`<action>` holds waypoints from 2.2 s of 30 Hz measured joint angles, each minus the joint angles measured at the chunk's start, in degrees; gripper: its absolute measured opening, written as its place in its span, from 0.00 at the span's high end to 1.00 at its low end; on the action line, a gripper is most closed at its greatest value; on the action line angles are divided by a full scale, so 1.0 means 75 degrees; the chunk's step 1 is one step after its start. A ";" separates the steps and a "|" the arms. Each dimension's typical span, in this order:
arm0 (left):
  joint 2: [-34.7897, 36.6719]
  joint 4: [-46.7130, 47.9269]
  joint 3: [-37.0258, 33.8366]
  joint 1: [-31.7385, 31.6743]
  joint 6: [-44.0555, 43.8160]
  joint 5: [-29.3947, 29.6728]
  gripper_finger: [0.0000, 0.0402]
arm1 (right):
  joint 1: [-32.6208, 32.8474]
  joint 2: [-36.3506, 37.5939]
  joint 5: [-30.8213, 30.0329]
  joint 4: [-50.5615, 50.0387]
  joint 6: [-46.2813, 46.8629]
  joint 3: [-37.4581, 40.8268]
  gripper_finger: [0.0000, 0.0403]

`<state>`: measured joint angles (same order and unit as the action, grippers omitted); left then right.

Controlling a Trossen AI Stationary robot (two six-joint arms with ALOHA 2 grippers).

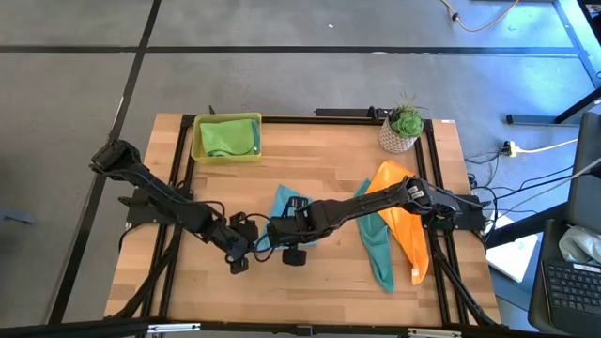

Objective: Fold microfiber towels
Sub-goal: Fold the left blue towel

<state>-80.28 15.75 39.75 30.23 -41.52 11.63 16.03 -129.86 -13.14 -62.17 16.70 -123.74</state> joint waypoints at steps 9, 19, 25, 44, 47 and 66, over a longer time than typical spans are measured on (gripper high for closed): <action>0.0010 0.0383 0.0438 -0.0230 0.0678 -0.0602 1.00 | 0.0003 0.0560 -0.0421 -0.0547 0.0867 -0.0003 0.97; 0.0013 0.2190 0.1591 -0.0881 0.2922 -0.0893 1.00 | 0.0138 0.0742 0.0273 -0.0926 0.2174 0.0244 0.97; 0.0010 0.2630 0.2031 -0.1884 0.4396 -0.1846 1.00 | 0.0206 0.0768 0.0336 -0.1473 0.2744 0.0245 0.97; -0.0170 0.4665 0.3750 -0.3606 0.5474 -0.3445 1.00 | 0.0079 0.1501 -0.0531 -0.1875 0.2336 0.1046 0.97; -0.0443 0.4574 0.3607 -0.3808 0.5812 -0.3341 1.00 | -0.0048 0.1488 -0.0831 -0.1805 0.1938 0.1461 0.97; -0.1445 0.3672 0.3543 -0.4760 0.6852 -0.2630 1.00 | -0.1099 0.3548 0.0708 0.1188 0.1857 0.5320 0.97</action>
<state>-91.12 43.29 66.32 -5.47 9.87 -8.09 7.79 -103.25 -7.83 -53.26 30.62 -83.85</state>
